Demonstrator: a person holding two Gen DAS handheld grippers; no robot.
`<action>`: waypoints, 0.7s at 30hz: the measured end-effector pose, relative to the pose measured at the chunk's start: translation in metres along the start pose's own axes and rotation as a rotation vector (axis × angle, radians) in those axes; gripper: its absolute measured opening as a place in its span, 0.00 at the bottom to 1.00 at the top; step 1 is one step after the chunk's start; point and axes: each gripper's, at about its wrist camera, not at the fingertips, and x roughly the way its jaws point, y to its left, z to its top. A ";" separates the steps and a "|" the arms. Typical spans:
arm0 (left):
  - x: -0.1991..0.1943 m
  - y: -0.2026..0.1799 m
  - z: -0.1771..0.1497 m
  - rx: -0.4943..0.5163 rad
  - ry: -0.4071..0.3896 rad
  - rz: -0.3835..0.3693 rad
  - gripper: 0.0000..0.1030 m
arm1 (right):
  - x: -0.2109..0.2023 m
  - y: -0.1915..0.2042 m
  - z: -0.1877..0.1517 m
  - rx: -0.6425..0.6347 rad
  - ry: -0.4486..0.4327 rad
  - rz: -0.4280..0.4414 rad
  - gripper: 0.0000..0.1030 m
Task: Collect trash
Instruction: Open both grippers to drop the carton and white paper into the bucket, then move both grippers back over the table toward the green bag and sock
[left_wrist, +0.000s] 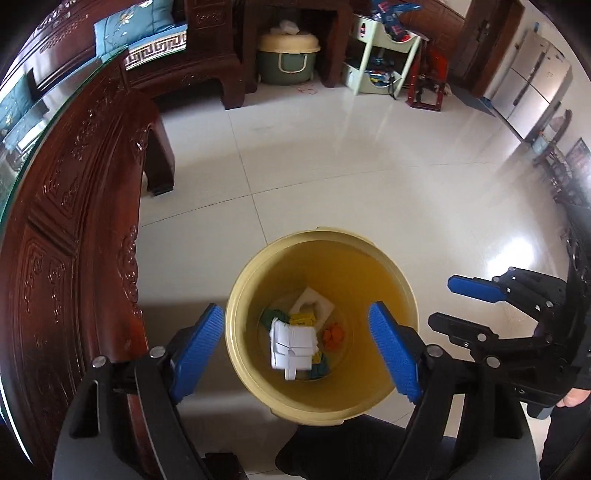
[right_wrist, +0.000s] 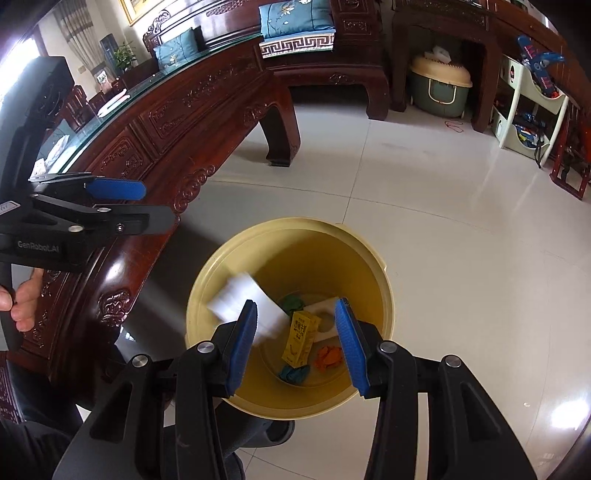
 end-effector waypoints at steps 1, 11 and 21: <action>-0.001 0.000 0.000 -0.003 -0.003 0.003 0.78 | 0.000 0.000 0.000 0.001 -0.001 0.000 0.43; -0.010 0.003 -0.003 0.003 -0.010 -0.003 0.78 | -0.010 0.008 0.002 -0.020 -0.007 -0.014 0.43; -0.041 0.010 -0.015 0.004 -0.058 -0.028 0.79 | -0.032 0.030 0.009 -0.053 -0.032 -0.040 0.48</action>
